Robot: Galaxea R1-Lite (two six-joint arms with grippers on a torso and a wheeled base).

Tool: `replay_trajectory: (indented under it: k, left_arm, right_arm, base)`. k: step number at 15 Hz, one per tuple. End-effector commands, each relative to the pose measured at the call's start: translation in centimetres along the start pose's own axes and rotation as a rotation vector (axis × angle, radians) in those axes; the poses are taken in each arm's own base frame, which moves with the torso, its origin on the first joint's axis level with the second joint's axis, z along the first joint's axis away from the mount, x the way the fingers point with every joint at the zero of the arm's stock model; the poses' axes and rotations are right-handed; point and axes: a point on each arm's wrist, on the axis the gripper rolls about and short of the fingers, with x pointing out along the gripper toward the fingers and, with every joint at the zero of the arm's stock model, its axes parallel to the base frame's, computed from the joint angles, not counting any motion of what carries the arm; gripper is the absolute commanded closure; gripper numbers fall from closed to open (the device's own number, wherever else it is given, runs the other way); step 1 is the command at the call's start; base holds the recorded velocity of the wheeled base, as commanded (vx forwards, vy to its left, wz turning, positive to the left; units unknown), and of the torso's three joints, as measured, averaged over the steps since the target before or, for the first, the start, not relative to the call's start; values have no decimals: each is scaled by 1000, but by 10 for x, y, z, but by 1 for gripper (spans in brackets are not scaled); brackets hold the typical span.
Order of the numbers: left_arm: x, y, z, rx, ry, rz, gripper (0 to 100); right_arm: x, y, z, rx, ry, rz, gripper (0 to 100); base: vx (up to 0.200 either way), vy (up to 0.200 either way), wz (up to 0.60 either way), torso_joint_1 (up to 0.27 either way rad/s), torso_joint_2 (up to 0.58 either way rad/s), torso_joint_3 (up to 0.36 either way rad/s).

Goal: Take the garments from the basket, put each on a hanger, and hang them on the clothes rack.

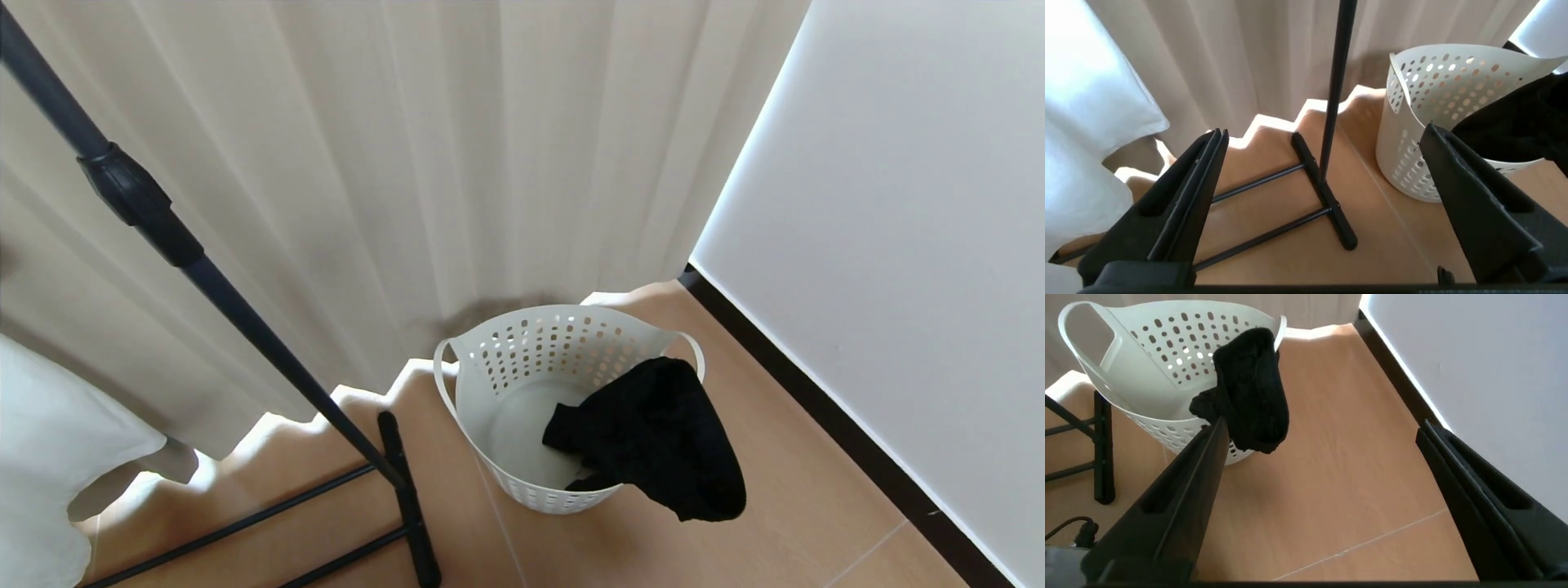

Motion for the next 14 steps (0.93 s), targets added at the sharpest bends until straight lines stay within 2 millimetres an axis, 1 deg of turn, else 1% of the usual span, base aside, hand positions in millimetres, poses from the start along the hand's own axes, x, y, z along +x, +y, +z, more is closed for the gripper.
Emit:
replay_trajectory:
  k: [1,5,6,8,9,10,11,12,13,14]
  left_arm:
    - [0,0,0,0,-1,-1,0]
    - [0,0,0,2,-3,1,0]
    - [0,0,0,0,-3,1,0]
    - [0,0,0,0,-4,1,0]
    - [0,0,0,0,-4,1,0]
    - [0,0,0,0,-4,1,0]
    - [0,0,0,0,-4,1,0]
    - [0,0,0,0,-4,1,0]
    - [0,0,0,0,-4,1,0]
    - [0,0,0,2,-4,1,0]
  right_arm:
    - [0,0,0,5,0,3,0]
    - [0,0,0,18,0,3,0]
    - [5,-1,2,18,75,16,0]
    - [25,-1,8,28,296,48,0]
    - [29,-1,11,24,313,67,0]
    - [46,0,25,14,295,124,0]
    - [63,2,34,5,309,152,0]
    - [84,5,41,-24,341,172,0]
    - [111,9,51,-128,376,195,0]
    - [137,11,59,-273,414,224,0]
  base:
    - [0,0,0,2,2,-198]
    - [0,0,0,6,4,-198]
    - [0,0,0,-2,7,-105]
    - [0,0,0,4,-1,-30]
    - [0,0,0,0,0,0]
    - [0,0,0,0,0,0]
    - [0,0,0,0,0,0]
    - [0,0,0,0,0,0]
    - [0,0,0,0,0,0]
    - [0,0,0,0,0,0]
